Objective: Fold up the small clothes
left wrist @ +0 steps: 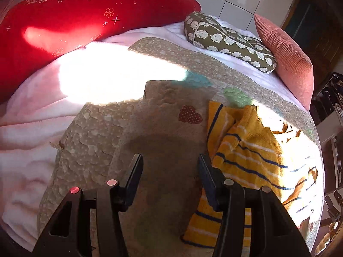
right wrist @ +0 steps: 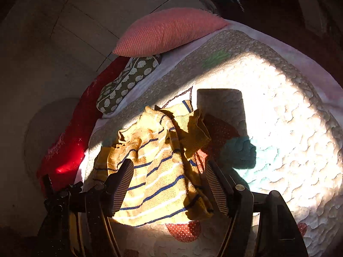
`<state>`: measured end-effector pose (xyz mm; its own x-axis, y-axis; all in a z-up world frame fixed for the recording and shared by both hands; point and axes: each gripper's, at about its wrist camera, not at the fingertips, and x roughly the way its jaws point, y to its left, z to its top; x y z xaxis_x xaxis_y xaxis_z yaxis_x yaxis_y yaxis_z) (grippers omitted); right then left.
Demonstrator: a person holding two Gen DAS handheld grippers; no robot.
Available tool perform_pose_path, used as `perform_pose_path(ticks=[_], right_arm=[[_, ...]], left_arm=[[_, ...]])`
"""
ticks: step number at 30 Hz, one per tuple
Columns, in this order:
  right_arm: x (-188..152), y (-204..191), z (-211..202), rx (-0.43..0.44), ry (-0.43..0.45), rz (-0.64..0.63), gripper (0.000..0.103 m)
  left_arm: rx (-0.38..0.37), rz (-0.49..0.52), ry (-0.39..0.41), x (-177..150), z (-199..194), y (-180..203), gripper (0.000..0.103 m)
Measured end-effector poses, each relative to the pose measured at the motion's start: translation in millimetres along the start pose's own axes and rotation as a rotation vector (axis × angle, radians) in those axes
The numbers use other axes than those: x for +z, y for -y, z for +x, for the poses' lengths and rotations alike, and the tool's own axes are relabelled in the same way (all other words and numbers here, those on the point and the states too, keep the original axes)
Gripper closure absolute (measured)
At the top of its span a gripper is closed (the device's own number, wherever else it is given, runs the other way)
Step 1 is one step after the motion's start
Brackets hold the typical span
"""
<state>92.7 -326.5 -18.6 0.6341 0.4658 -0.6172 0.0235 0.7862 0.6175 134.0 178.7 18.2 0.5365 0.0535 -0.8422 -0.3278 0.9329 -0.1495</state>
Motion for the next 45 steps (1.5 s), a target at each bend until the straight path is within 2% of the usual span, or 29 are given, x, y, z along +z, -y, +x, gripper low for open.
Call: perform_pose_path(ticks=[3,5,6,9,13,14,17,21,25,32,40,42,45], right_arm=[[-43,-3,-12,-0.064,-0.043,-0.087,0.029],[-73,-8,-11,-0.16,-0.064,-0.173,0.029],[-86,-11,-10,-0.191,-0.068,-0.204,0.029],[-118,-11,-3,-0.227,-0.075,-0.229,0.029],[-145,-4,6,-0.244,-0.065,-0.201,0.028],[-148,-5,6,-0.252,-0.05,-0.203,0.024],[-152,-9,7,-0.232,-0.04,-0.184,0.01],[-156,-9,9,-0.205,-0.005,-0.169,0.001],[-160,-6,7,-0.176,0.044,-0.131,0.001],[-159,-6,8,-0.155,0.034,-0.143,0.001],[-159,-14,15,-0.21,-0.005,-0.221,0.001],[-153,-15,12,-0.202,-0.015,-0.201,0.002],[-138,-14,4,-0.142,0.0,-0.152,0.006]], left_arm=[[0.065,0.102,0.086,-27,-36,17,0.051],[0.106,0.166,0.147,-48,-59,34,0.05],[0.119,0.193,0.176,-59,-70,41,0.045],[0.123,0.239,0.249,-93,-99,62,0.035],[0.111,0.258,0.297,-129,-125,82,0.034],[0.104,0.262,0.302,-137,-131,85,0.034],[0.075,0.272,0.307,-155,-145,94,0.033],[0.063,0.304,0.319,-172,-160,104,0.033],[0.059,0.316,0.342,-181,-174,106,0.03],[0.059,0.32,0.359,-186,-182,107,0.027],[0.057,0.319,0.294,-185,-161,105,0.027],[0.059,0.315,0.279,-183,-155,103,0.027],[0.046,0.298,0.251,-179,-145,98,0.027]])
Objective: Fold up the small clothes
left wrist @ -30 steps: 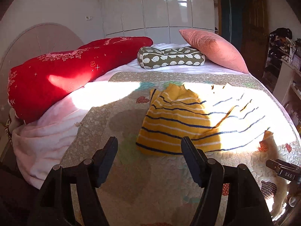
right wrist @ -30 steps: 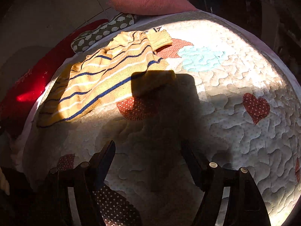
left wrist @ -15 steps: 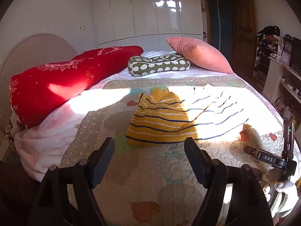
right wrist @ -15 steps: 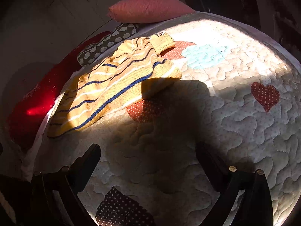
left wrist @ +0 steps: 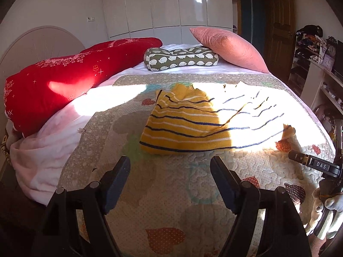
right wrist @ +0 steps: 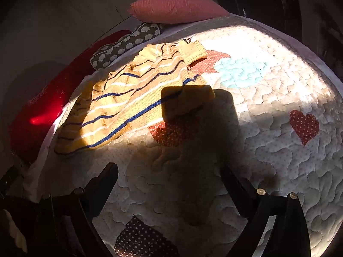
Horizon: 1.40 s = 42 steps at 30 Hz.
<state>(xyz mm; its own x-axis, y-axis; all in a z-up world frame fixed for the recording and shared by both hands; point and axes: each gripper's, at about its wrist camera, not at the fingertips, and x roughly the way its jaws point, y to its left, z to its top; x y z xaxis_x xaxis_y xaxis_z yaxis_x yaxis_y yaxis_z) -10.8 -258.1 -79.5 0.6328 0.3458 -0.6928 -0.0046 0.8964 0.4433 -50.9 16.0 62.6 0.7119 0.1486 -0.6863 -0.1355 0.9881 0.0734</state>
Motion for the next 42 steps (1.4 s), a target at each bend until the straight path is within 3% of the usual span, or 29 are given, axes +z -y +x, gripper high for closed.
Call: perform_pose_path(ticks=[2,5,13,14,15,16,18,21,24,27,30,34,38,42], right_arm=[[14,4,-1,0.047,0.003,0.036,0.008],[36,14,11,0.119,-0.034,0.121,0.02],[78,39,65,0.21,-0.032,0.313,0.024],[80,40,67,0.216,-0.018,0.332,0.036],[82,39,68,0.221,-0.006,0.349,0.076],[84,38,71,0.242,-0.013,0.365,0.09],[92,28,68,0.206,0.006,0.351,0.091],[114,-23,53,0.121,0.055,0.182,0.091],[139,-101,47,0.077,0.081,-0.017,0.091],[144,-182,66,0.083,0.041,-0.199,0.091],[120,-258,104,0.077,-0.026,-0.382,0.091],[66,-320,157,0.101,-0.158,-0.545,0.091],[17,-338,189,0.012,-0.213,-0.697,0.082],[10,-335,170,0.133,-0.257,-0.706,0.059]], left_arm=[[-0.014,-0.017,-0.025,0,9,-3,0.027],[-0.037,-0.037,-0.063,-1,22,-6,0.027],[-0.055,-0.069,-0.108,0,46,-11,0.027],[-0.055,-0.077,-0.111,0,48,-13,0.027],[-0.058,-0.088,-0.114,1,51,-17,0.027],[-0.062,-0.102,-0.117,1,53,-22,0.027],[-0.067,-0.129,-0.123,1,56,-33,0.027],[-0.065,-0.163,-0.123,-4,57,-56,0.027],[-0.046,-0.21,-0.12,-10,56,-85,0.027],[-0.018,-0.275,-0.115,-17,53,-118,0.027],[0.023,-0.337,-0.104,-26,47,-151,0.027],[0.063,-0.405,-0.113,-37,46,-189,0.027],[0.076,-0.446,-0.121,-43,49,-209,0.027],[0.052,-0.472,-0.123,-37,58,-214,0.027]])
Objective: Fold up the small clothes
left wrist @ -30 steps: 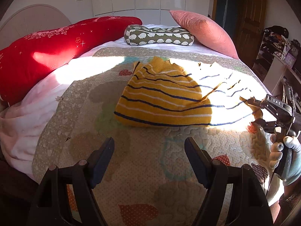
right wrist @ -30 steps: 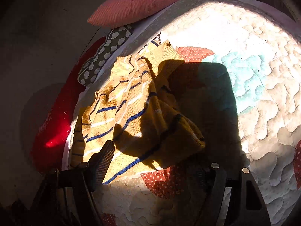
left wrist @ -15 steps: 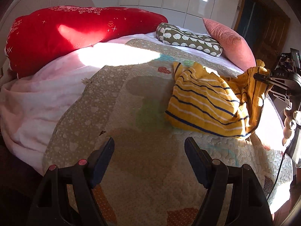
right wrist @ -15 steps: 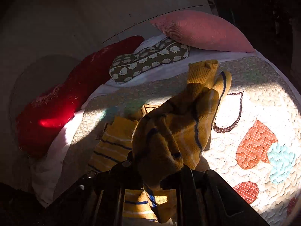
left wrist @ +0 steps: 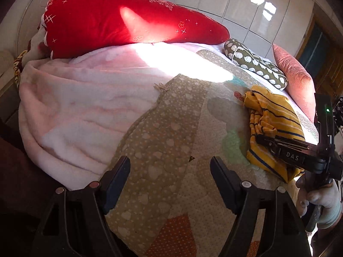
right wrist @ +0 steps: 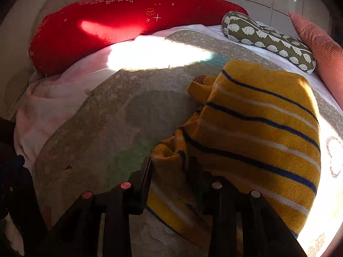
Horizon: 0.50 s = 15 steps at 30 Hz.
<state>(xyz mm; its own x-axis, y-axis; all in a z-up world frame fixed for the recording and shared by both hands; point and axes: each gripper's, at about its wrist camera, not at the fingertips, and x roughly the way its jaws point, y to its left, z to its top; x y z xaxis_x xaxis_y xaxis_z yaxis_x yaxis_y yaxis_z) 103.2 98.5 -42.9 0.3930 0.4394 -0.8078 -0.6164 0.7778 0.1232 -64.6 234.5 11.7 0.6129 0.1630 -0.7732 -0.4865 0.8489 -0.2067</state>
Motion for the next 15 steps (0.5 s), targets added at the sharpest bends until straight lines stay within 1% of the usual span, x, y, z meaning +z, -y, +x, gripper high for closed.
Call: perform_pose_path(ticks=[2,4,5,6,8,10,12,13,15], right_arm=[[-6,-1,-11,0.076,-0.009,0.01,0.057],[-19,0,-27,0.166,-0.029,0.035,0.057],[-24,4,-36,0.189,-0.022,0.051,0.057],[-32,7,-51,0.198,0.004,0.067,0.057],[-43,25,-77,0.163,0.077,0.119,0.057],[-44,51,-95,0.072,0.152,0.2,0.057],[-40,78,-100,-0.02,0.181,0.293,0.057],[-37,90,-99,-0.045,0.186,0.329,0.057],[-31,103,-89,-0.097,0.177,0.346,0.057]], left_arm=[[-0.027,-0.005,-0.002,7,6,7,0.027],[-0.043,0.016,-0.007,16,13,22,0.027],[-0.055,0.033,-0.012,21,17,32,0.027],[-0.071,0.049,-0.013,26,21,42,0.027],[-0.099,0.089,-0.012,38,29,67,0.027],[-0.118,0.135,-0.005,53,39,96,0.027],[-0.162,0.177,-0.01,68,52,126,0.027],[-0.175,0.194,-0.031,75,64,139,0.027],[-0.121,0.205,-0.085,82,93,160,0.027]])
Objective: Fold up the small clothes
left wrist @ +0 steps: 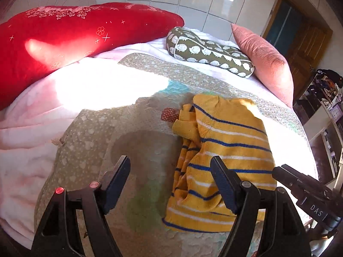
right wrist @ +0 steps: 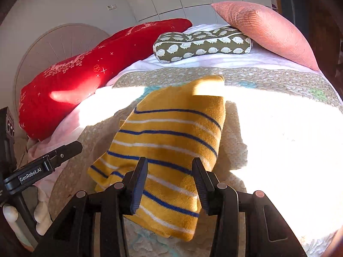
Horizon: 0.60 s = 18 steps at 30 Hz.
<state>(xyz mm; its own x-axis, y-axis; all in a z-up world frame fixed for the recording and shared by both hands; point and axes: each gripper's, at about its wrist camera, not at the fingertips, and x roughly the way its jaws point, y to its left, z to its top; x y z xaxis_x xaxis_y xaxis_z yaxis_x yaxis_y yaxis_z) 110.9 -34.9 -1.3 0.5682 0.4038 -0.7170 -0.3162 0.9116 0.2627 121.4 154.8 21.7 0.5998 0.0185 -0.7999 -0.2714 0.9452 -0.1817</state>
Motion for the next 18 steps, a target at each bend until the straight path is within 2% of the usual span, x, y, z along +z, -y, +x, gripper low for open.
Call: perform_pose_path(ticks=[2,4,5,8,12,14,16,17,18], right_arm=[[1,9,21,-0.012,-0.064,0.025,0.057],[-8,18,29,0.001,-0.109,0.055,0.057],[-14,20,32,0.013,-0.132,0.061,0.057],[-34,21,36,0.015,-0.177,0.031,0.056],[-42,24,30,0.042,-0.203,0.005,0.052],[-37,35,12,0.101,-0.135,0.033,0.052],[-31,56,-5,0.138,-0.029,0.131,0.043],[-27,65,-8,0.133,0.001,0.174,0.031],[-22,73,-6,0.132,0.016,0.208,0.026]], left_arm=[[0.069,0.008,-0.07,2,32,5,0.035],[0.109,0.016,-0.159,-8,55,3,0.069],[0.105,0.014,-0.197,-17,62,0,0.074],[0.141,0.039,-0.211,-38,69,-7,0.08],[0.164,0.083,-0.193,-46,66,-6,0.081],[0.159,0.078,-0.195,-46,65,-8,0.081],[0.152,0.072,-0.198,-46,64,-11,0.08],[0.151,0.073,-0.197,-47,64,-11,0.08],[0.152,0.073,-0.197,-45,65,-10,0.081]])
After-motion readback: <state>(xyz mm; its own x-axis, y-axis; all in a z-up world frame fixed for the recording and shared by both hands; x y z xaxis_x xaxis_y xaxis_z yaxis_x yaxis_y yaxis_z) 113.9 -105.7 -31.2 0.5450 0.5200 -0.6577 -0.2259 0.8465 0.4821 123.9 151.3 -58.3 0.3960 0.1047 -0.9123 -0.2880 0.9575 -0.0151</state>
